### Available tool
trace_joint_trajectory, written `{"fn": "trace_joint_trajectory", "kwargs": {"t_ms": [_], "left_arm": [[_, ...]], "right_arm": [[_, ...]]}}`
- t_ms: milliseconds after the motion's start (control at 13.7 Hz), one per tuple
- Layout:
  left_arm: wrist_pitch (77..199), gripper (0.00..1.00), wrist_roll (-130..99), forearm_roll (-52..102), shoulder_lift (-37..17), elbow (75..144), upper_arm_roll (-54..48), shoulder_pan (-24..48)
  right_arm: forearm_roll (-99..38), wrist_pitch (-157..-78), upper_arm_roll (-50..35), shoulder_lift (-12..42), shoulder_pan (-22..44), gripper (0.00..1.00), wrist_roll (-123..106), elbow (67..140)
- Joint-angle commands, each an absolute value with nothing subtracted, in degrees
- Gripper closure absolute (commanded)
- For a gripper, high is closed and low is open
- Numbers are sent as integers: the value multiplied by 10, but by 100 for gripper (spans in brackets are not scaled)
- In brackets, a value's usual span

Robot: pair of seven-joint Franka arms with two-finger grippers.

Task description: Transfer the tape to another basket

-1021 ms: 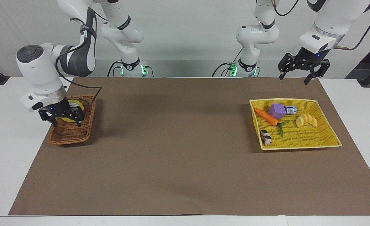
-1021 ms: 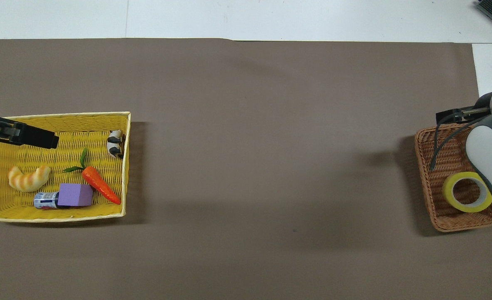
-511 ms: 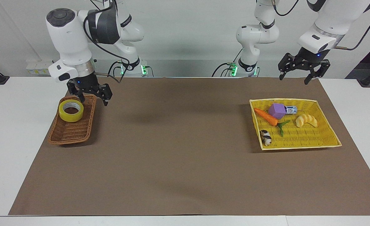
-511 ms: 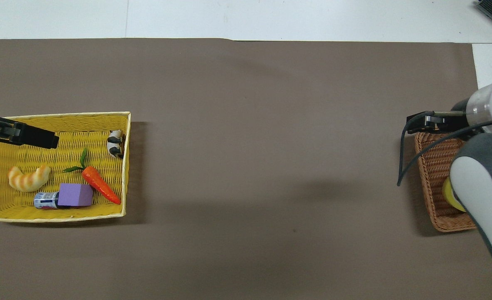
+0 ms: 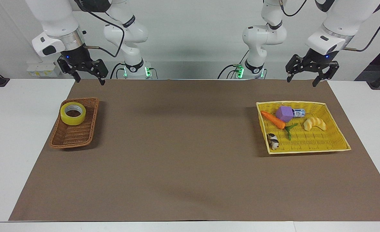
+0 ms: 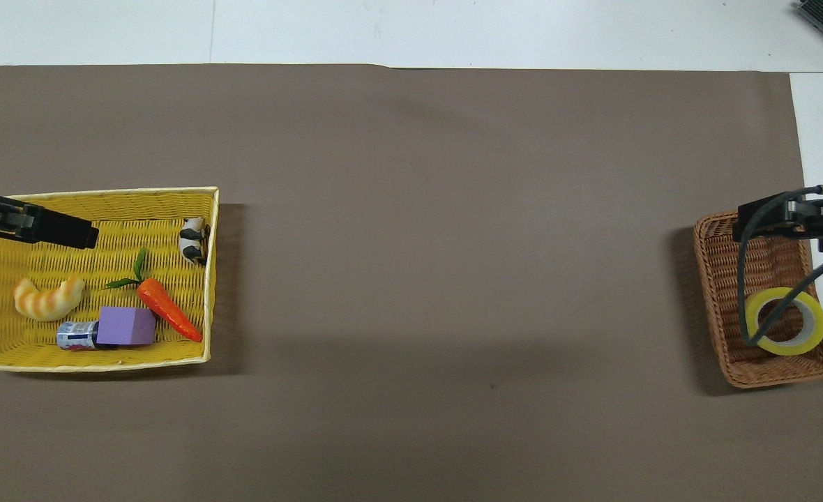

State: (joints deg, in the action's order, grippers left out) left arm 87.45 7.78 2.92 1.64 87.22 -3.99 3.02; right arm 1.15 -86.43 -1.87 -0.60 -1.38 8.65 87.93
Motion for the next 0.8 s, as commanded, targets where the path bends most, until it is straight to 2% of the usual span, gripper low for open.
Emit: {"fn": "trace_joint_trajectory", "kwargs": {"t_ms": [0,730], "left_arm": [[873,0,81,19,31,886,-45,23],[873,0,81,19,31,886,-45,23]], "right_arm": [[0,-856,-21,4,-21,0,70,867],[1,-856,-18,4,-29,0,70,867]]}}
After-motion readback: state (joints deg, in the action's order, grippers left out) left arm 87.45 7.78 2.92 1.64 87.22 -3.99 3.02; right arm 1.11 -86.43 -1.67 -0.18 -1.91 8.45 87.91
